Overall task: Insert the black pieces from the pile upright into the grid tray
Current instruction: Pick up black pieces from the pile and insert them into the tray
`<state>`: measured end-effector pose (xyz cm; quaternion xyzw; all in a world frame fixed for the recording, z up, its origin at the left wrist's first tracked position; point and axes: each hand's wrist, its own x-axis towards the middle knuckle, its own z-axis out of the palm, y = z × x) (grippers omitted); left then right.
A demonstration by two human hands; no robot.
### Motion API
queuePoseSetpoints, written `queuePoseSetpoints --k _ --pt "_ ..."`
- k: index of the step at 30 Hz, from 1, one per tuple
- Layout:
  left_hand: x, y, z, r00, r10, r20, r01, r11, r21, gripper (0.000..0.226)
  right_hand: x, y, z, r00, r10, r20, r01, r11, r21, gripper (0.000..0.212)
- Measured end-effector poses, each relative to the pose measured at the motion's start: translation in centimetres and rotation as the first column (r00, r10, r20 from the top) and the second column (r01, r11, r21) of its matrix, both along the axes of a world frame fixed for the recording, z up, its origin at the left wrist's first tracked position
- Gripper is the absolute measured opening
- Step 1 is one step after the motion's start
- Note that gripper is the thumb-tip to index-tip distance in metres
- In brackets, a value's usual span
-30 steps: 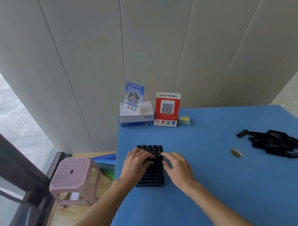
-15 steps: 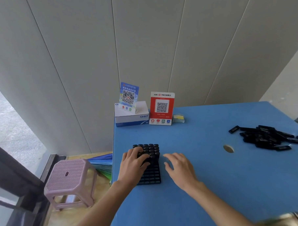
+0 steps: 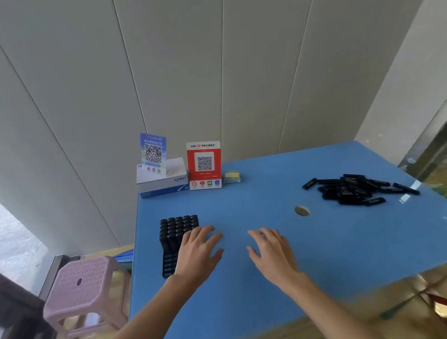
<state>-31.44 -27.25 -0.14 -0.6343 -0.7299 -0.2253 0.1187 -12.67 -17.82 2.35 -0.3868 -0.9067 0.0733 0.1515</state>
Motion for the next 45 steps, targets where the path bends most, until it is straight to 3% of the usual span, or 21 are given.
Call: queuePoseSetpoints --k 6,18,22,36,45 --pt "10.0 3.4 0.4 1.0 -0.002 -0.013 0.002 0.999 -0.035 0.046 11.4 4.1 0.7 0.998 -0.03 0.061 0.031 0.999 -0.018 0.042" --pt "27.3 10.4 -1.3 0.998 -0.062 -0.019 0.059 0.989 -0.137 0.047 32.3 10.6 -0.1 0.977 -0.212 0.038 0.213 0.976 -0.043 0.038" --pt "29.0 12.6 -2.0 0.998 -0.068 -0.019 0.064 0.986 -0.154 0.047 34.8 12.9 -1.2 0.964 -0.266 0.012 0.267 0.96 -0.082 0.036" --pt "31.2 27.6 -5.0 0.99 -0.13 0.045 0.136 0.976 -0.167 0.049 38.5 26.6 -1.7 0.948 -0.26 0.181 0.289 0.945 -0.153 0.039" --pt "32.6 35.0 -5.8 0.995 -0.088 0.044 0.094 0.978 -0.188 0.05 37.5 33.2 -3.7 0.959 -0.159 0.235 0.212 0.953 -0.216 0.039"
